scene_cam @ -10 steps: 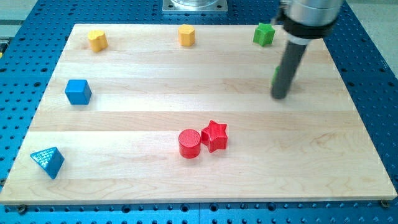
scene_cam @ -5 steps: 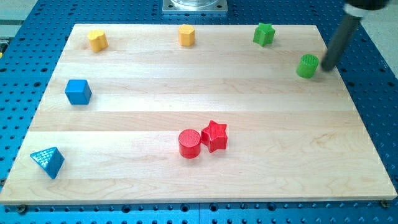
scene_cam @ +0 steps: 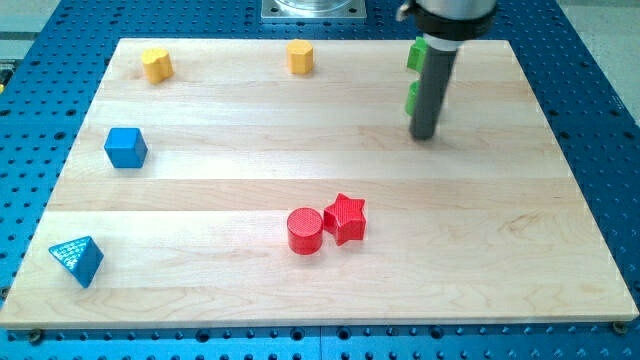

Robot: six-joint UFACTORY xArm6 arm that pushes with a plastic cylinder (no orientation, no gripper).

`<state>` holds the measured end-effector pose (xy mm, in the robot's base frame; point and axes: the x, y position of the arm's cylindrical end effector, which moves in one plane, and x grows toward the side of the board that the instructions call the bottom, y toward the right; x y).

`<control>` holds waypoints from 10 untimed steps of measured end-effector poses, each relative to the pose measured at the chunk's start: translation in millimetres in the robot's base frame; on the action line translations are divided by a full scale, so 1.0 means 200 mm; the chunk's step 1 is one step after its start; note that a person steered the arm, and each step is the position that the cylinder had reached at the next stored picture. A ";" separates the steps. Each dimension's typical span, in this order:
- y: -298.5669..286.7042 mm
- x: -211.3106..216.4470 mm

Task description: Slide the green circle to the top left of the red star

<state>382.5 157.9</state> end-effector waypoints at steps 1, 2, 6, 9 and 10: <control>0.14 -0.24; 0.00 -0.31; -0.78 0.05; -1.03 0.19; -1.25 0.39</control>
